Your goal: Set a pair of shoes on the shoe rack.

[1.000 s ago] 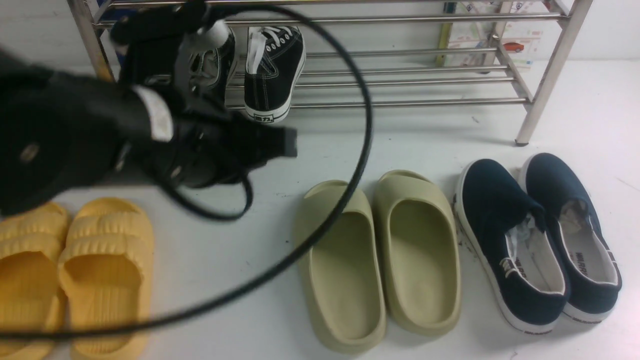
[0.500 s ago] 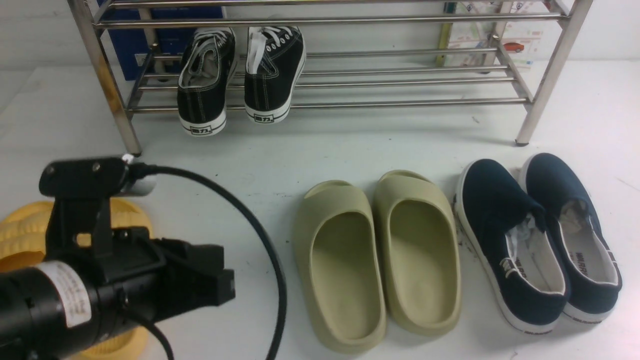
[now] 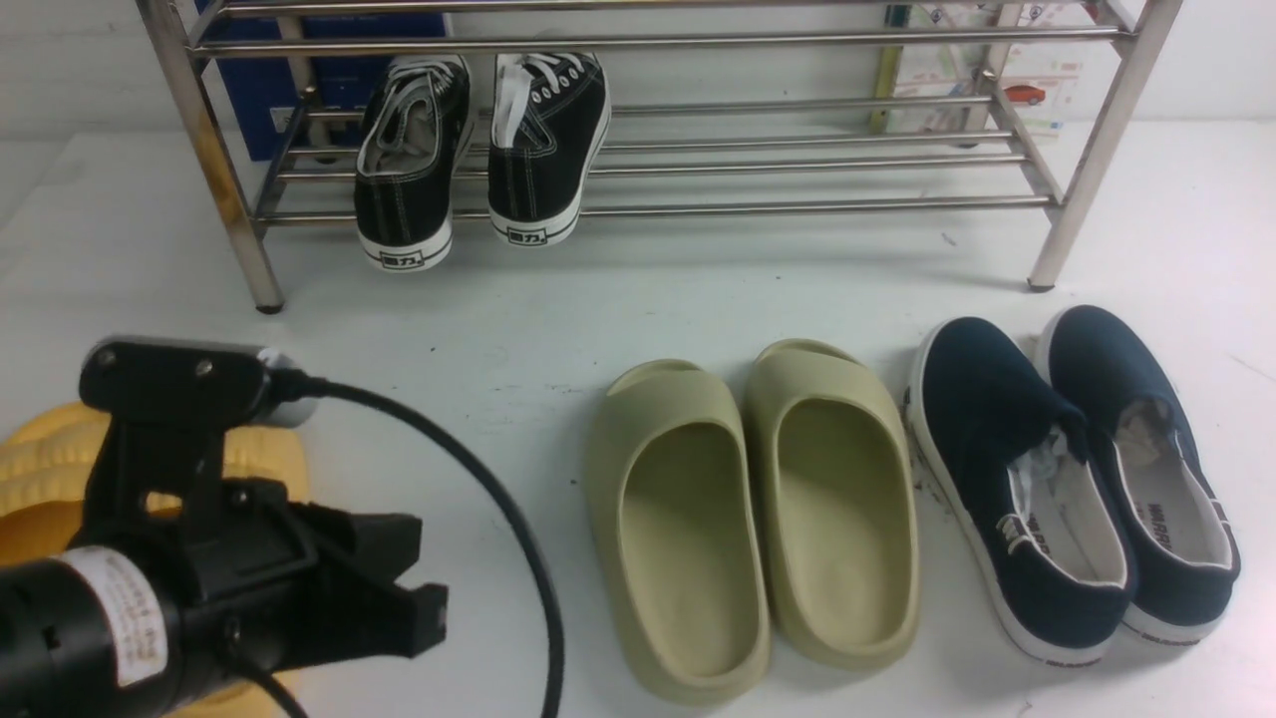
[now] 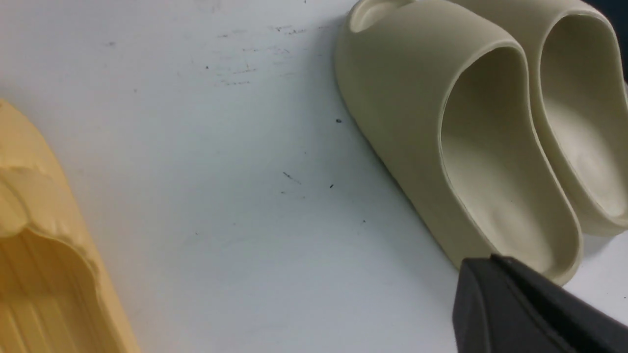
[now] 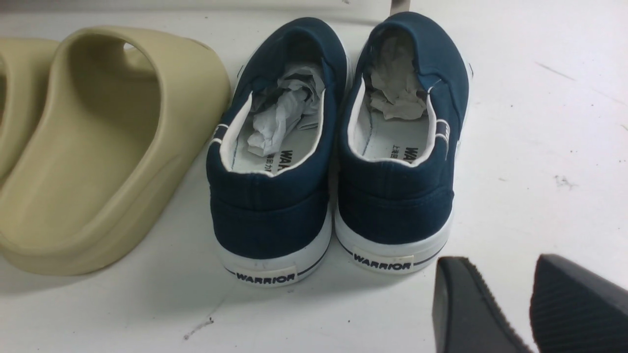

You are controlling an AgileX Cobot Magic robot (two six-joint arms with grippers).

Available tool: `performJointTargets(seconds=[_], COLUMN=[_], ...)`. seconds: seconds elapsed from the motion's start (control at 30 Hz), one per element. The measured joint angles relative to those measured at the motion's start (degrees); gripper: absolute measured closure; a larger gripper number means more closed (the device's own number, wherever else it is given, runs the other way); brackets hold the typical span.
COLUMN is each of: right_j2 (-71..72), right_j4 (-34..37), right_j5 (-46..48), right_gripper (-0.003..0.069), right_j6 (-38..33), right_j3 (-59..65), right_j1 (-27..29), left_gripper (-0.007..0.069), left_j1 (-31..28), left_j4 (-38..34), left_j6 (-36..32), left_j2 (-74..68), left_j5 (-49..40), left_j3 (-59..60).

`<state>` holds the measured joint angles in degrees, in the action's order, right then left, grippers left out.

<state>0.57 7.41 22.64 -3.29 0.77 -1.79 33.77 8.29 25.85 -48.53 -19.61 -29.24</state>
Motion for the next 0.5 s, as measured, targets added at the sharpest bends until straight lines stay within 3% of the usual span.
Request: performJointTargets(seconds=[0.13, 0.2, 0.23, 0.3, 0.33, 0.5], right_j2=[0.0, 0.0, 0.0, 0.0, 0.0, 0.0], right_j4=[0.0, 0.0, 0.0, 0.0, 0.0, 0.0], right_j5=[0.0, 0.0, 0.0, 0.0, 0.0, 0.0], right_gripper=[0.0413, 0.0413, 0.0413, 0.0413, 0.0413, 0.0413], right_j6=[0.0, 0.0, 0.0, 0.0, 0.0, 0.0], right_j3=[0.0, 0.0, 0.0, 0.0, 0.0, 0.0], right_j1=[0.0, 0.0, 0.0, 0.0, 0.0, 0.0], left_gripper=[0.0638, 0.0638, 0.0638, 0.0638, 0.0638, 0.0638], left_j1=[-2.9, -7.0, -11.7, -14.4, -19.2, -28.4], left_j4=[0.3, 0.4, 0.1, -0.2, -1.4, -7.5], left_j6=[-1.4, -1.7, -1.8, -1.8, -2.2, -6.5], left_j2=[8.0, 13.6, 19.4, 22.6, 28.9, 40.7], left_j5=[1.7, 3.0, 4.6, 5.3, 6.3, 6.7], left_j3=[3.0, 6.2, 9.7, 11.7, 15.5, 24.3])
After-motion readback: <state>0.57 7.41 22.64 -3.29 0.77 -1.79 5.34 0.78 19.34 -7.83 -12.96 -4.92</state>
